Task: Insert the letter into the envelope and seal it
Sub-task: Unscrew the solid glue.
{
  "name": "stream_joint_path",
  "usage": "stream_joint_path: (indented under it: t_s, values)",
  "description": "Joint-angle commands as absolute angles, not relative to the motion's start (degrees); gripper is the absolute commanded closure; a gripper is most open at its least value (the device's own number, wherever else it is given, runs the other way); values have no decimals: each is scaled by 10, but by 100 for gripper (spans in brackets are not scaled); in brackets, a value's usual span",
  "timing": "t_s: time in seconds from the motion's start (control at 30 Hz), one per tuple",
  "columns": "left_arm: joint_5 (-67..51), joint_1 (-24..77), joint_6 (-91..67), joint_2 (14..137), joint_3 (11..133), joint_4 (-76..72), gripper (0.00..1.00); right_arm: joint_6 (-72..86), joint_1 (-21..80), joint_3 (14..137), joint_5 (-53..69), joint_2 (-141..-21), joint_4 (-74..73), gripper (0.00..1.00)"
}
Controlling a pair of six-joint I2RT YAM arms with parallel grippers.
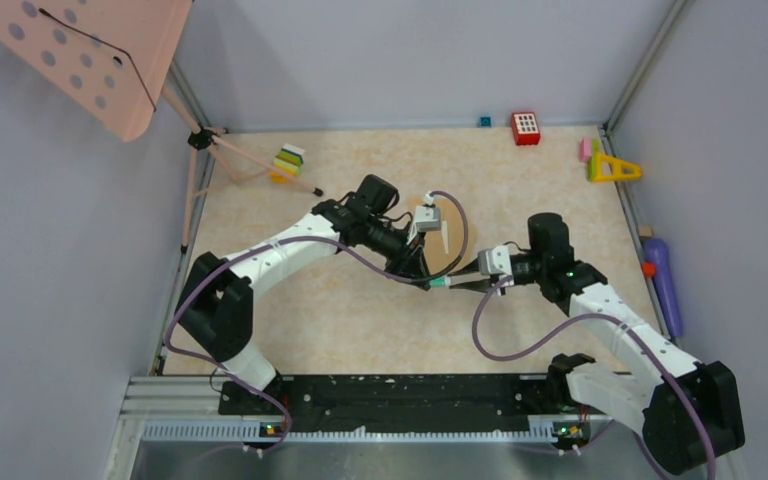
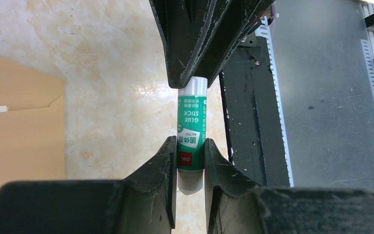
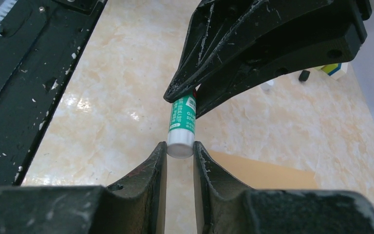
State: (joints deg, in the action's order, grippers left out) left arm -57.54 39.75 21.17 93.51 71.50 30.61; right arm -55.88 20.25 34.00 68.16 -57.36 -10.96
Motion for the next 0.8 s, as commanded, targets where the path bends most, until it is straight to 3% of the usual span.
stream_joint_path:
  t_s: [0.0,0.2,0.4,0.77]
  values:
    - [-557,396,220,927,739,292,100,-476,214,354,692,-573,-56,84]
    - [-471,397,217,897,731,264,100,-387,213,381,687,-589,-96,85]
    - [-405,397,217,862,714,236,100,-198,210,422,676,-624,-110,83]
    - [-375,397,229,847,708,233,100,138,149,480,755,-750,-78,81]
